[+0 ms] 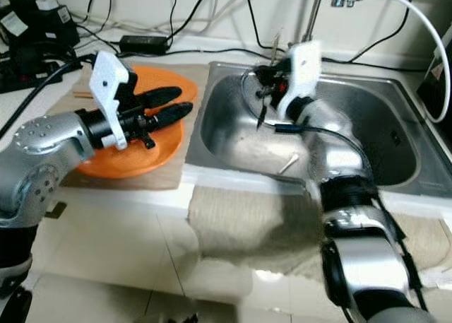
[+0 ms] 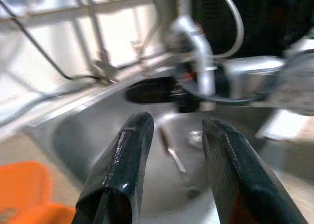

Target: Kitchen organization

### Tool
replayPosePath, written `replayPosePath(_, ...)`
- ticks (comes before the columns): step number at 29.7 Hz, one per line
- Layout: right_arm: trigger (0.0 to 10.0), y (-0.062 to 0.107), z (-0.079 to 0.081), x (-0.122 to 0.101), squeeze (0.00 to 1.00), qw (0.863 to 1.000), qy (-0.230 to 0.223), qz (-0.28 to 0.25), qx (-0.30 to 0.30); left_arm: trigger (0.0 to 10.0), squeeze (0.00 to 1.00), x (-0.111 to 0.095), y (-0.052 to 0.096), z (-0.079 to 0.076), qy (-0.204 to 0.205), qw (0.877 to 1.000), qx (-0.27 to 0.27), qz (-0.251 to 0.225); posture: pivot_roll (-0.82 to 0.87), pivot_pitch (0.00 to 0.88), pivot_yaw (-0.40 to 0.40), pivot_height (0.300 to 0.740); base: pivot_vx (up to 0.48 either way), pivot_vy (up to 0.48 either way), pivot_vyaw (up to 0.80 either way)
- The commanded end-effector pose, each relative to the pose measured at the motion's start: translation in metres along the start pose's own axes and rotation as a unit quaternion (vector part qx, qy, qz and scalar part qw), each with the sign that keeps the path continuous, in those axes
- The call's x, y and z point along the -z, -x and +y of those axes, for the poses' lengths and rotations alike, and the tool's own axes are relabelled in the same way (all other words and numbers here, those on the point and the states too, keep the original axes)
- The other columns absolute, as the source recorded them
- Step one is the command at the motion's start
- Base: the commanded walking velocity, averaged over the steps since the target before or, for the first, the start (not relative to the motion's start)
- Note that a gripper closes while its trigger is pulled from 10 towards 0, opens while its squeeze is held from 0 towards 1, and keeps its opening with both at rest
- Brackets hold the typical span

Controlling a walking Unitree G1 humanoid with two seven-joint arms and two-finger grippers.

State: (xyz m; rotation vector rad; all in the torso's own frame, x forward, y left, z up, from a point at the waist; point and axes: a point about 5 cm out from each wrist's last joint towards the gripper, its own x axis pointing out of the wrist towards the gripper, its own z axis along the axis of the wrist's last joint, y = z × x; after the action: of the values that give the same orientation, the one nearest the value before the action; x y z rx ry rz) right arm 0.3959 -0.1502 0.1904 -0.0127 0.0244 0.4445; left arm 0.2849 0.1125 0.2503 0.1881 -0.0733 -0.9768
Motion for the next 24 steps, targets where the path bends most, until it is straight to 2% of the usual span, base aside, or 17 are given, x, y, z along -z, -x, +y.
replayPosePath(1,10.0,-0.004,-0.002,0.005,0.00,0.999,0.014,0.014,0.026,10.0,0.00,0.005,-0.001,-0.009,0.016,1.000,0.016,0.010,-0.03,0.000,-0.022,0.740,0.000,0.000,0.00)
replayPosePath(7,10.0,-0.006,0.002,0.026,0.00,0.997,0.022,0.054,0.058,10.0,0.00,0.005,-0.001,-0.014,0.033,0.999,0.017,0.008,0.00,0.028,-0.026,0.740,0.000,0.000,0.00)
replayPosePath(12,10.0,-0.005,0.006,0.045,0.00,0.992,0.030,0.088,0.087,10.0,0.00,0.006,0.001,-0.015,0.043,0.998,0.013,0.035,0.02,0.066,-0.030,0.740,0.000,0.000,0.00)
replayPosePath(16,10.0,-0.005,0.006,0.049,0.00,0.991,0.022,0.094,0.089,10.0,0.00,0.010,0.002,-0.014,0.056,0.997,0.005,0.044,0.03,0.065,-0.030,0.740,0.000,0.000,0.00)
replayPosePath(17,10.0,-0.005,0.007,0.049,0.00,0.993,-0.007,0.092,0.078,10.0,0.00,0.013,0.003,-0.013,0.060,0.997,0.004,0.054,0.03,0.063,-0.029,0.740,0.000,0.000,0.00)
replayPosePath(18,10.0,-0.005,0.007,0.049,0.00,0.993,-0.007,0.092,0.078,10.0,0.00,0.013,0.003,-0.013,0.060,0.997,0.004,0.054,0.03,0.063,-0.029,0.740,0.000,0.000,0.00)
replayPosePath(19,10.0,-0.004,0.006,0.049,0.62,0.992,-0.017,0.092,0.080,10.0,0.00,0.017,0.004,-0.010,0.065,0.996,-0.011,0.067,0.02,0.065,-0.026,0.740,0.000,0.000,0.00)
replayPosePath(21,10.0,-0.004,0.006,0.049,0.62,0.992,-0.017,0.092,0.082,10.0,0.00,0.018,0.004,-0.008,0.068,0.995,-0.016,0.070,0.02,0.063,-0.025,0.740,0.000,0.000,0.00)
replayPosePath(22,10.0,-0.004,0.005,0.049,0.78,0.992,-0.017,0.094,0.086,10.0,0.00,0.019,0.004,-0.005,0.076,0.994,-0.031,0.074,0.02,0.062,-0.024,0.740,0.000,0.000,0.00)
replayPosePath(23,10.0,-0.004,0.005,0.049,0.78,0.992,-0.017,0.094,0.086,10.0,0.00,0.019,0.004,-0.005,0.076,0.994,-0.031,0.074,0.02,0.062,-0.024,0.740,0.000,0.000,0.00)
replayPosePath(24,10.0,-0.004,0.005,0.050,0.96,0.992,-0.016,0.096,0.084,10.0,0.00,0.020,0.003,-0.002,0.080,0.993,-0.042,0.075,0.02,0.068,-0.025,0.740,0.000,0.000,0.00)
